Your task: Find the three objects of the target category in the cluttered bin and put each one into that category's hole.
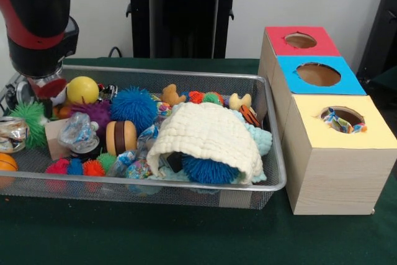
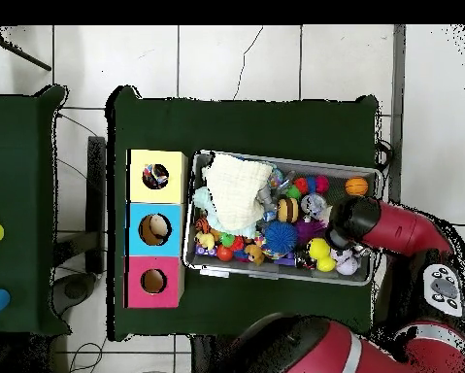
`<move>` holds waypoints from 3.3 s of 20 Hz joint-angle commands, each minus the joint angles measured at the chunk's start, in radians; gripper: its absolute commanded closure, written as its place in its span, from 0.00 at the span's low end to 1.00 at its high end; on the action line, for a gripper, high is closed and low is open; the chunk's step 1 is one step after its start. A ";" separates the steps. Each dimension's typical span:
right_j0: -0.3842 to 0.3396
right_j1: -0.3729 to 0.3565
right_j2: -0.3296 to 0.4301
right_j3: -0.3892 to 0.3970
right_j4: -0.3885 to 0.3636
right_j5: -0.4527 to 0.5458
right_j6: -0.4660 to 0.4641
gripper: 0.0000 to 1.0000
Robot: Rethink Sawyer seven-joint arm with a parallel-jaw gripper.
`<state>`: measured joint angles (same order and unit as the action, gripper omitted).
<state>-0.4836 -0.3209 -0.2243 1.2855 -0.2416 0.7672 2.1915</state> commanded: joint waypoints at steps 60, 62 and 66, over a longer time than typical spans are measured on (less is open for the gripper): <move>0.171 -0.320 0.249 0.298 0.056 0.025 0.085 0.00; 0.199 -0.320 0.225 0.284 0.033 -0.059 0.131 0.00; 0.231 -0.290 0.203 0.272 0.035 -0.131 0.184 0.00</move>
<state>-0.3018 -0.6269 -0.0428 1.5156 -0.2137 0.7920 2.1917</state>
